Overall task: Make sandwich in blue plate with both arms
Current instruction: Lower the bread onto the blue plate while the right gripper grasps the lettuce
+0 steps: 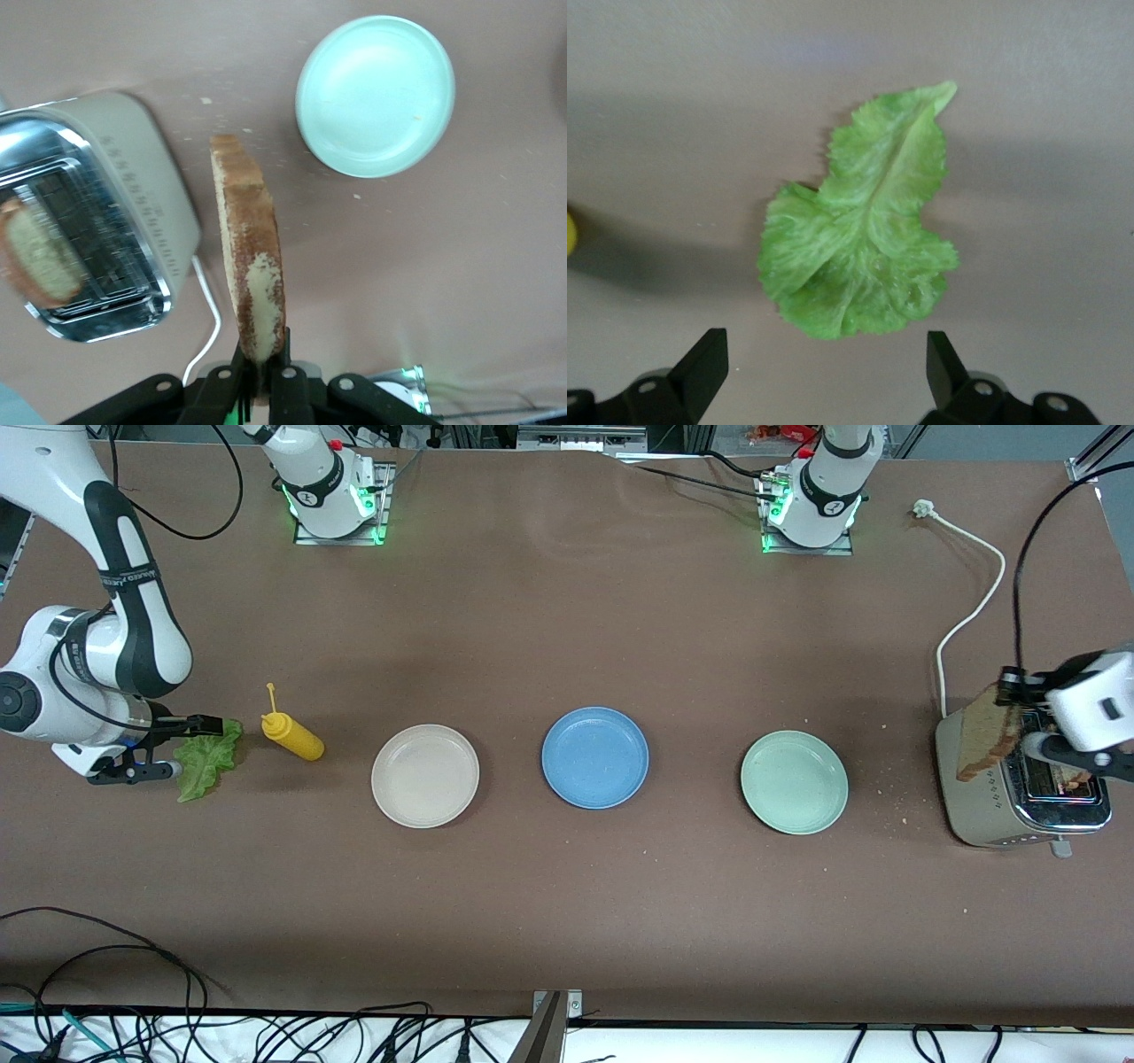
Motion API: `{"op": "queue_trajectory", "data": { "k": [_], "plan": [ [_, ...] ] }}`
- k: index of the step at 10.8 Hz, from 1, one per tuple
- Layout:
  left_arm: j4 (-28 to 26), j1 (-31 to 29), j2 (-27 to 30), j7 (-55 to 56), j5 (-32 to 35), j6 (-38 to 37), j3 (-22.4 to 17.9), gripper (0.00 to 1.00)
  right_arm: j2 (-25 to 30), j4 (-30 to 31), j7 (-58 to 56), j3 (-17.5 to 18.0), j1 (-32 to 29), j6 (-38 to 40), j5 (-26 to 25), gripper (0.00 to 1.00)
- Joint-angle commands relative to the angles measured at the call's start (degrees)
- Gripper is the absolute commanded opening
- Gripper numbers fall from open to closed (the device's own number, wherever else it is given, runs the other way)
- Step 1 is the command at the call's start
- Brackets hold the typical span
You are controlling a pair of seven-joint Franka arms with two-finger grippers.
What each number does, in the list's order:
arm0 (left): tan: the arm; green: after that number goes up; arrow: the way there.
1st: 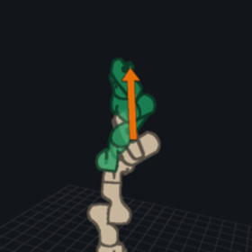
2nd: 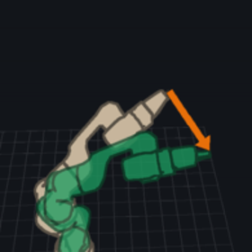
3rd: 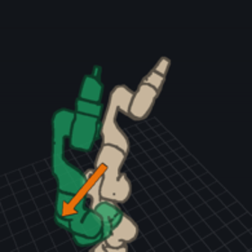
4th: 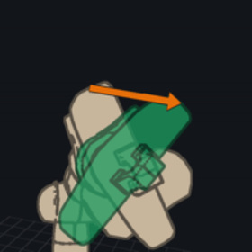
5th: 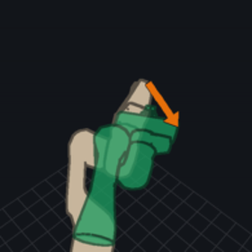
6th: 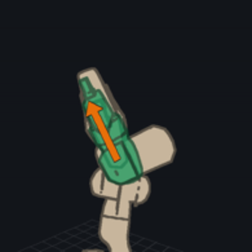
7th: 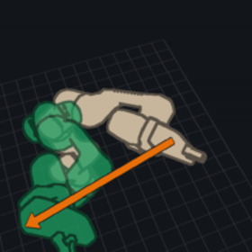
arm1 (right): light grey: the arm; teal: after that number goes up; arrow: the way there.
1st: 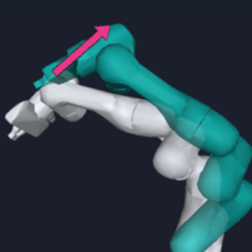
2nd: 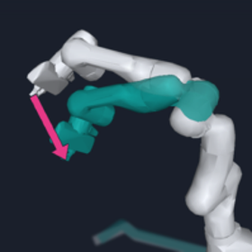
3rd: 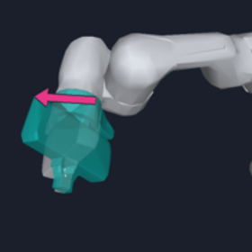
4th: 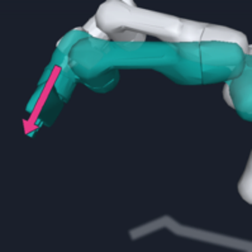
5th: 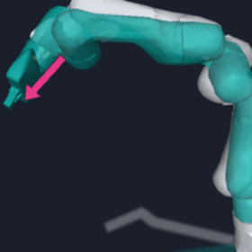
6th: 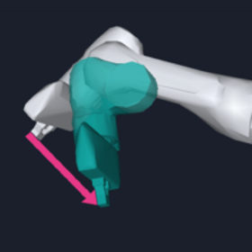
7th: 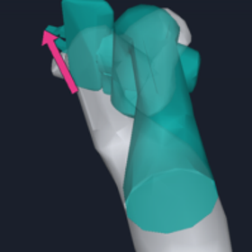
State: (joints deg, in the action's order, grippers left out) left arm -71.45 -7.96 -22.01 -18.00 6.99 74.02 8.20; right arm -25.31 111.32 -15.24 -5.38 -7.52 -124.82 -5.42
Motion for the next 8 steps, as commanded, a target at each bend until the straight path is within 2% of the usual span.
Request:
{"op": "queue_trajectory", "data": {
  "k": [1, 4, 6, 8],
  "plan": [
    [0.1, 2.7, -1.3, 0.6, -7.0, -2.1, 4.2, 0.0, -2.6, 0.6, -1.0, 0.5, -1.4, -3.3, -0.7, 0.99],
    [0.3, 9.3, -8.3, 5.5, -18.4, -0.5, 4.5, 0.0, -4.9, 0.2, -0.9, 0.5, -1.5, -6.8, -0.1, 0.99],
    [0.3, 11.6, -14.3, 8.4, -26.6, 8.7, 4.6, 0.0, -5.3, 0.1, -0.8, 0.5, -1.5, -7.2, 0.2, 0.97],
    [-0.2, 13.3, -19.6, 8.7, -38.8, 16.7, 4.5, 0.0, -6.0, 0.2, -0.8, 0.5, -1.5, -7.2, 0.2, 0.52]
  ]
}}
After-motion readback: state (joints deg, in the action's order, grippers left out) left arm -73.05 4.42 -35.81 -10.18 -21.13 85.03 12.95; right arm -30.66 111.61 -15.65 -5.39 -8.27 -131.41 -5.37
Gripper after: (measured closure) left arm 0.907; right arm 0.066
